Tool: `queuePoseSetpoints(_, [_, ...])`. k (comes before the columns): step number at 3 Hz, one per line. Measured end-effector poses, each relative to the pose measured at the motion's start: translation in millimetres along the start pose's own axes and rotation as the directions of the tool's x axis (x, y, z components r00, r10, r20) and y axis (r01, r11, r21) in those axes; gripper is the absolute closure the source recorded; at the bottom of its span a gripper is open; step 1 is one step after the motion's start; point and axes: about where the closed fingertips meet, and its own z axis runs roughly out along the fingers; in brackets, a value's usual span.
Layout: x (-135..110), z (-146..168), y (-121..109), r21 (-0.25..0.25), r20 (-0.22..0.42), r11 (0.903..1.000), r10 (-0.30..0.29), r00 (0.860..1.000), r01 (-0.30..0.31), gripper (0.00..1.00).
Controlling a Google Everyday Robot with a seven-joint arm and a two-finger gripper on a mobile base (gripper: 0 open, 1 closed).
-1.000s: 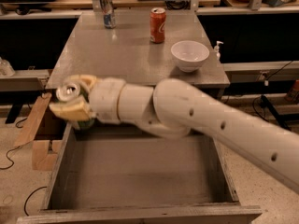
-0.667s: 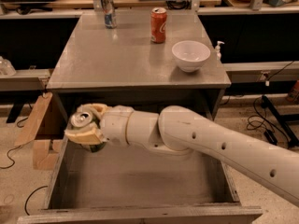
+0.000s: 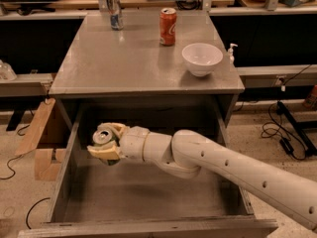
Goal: Place green can into top drawer
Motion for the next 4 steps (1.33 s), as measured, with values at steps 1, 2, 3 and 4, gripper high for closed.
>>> queuePoseSetpoints(1, [42.0, 3.9, -18.4, 0.061, 0.084, 0.9981, -0.019, 0.996, 0.014, 0.78])
queuePoseSetpoints(2, [49.9, 5.9, -14.2, 0.051, 0.087, 0.9985, 0.013, 0.996, -0.017, 0.55])
queuePoseSetpoints(3, [49.0, 7.0, -13.4, 0.049, 0.088, 0.9987, 0.011, 0.996, -0.015, 0.31])
queuePoseSetpoints(4, [48.1, 8.1, -12.4, 0.046, 0.089, 0.9988, 0.010, 0.996, -0.014, 0.08])
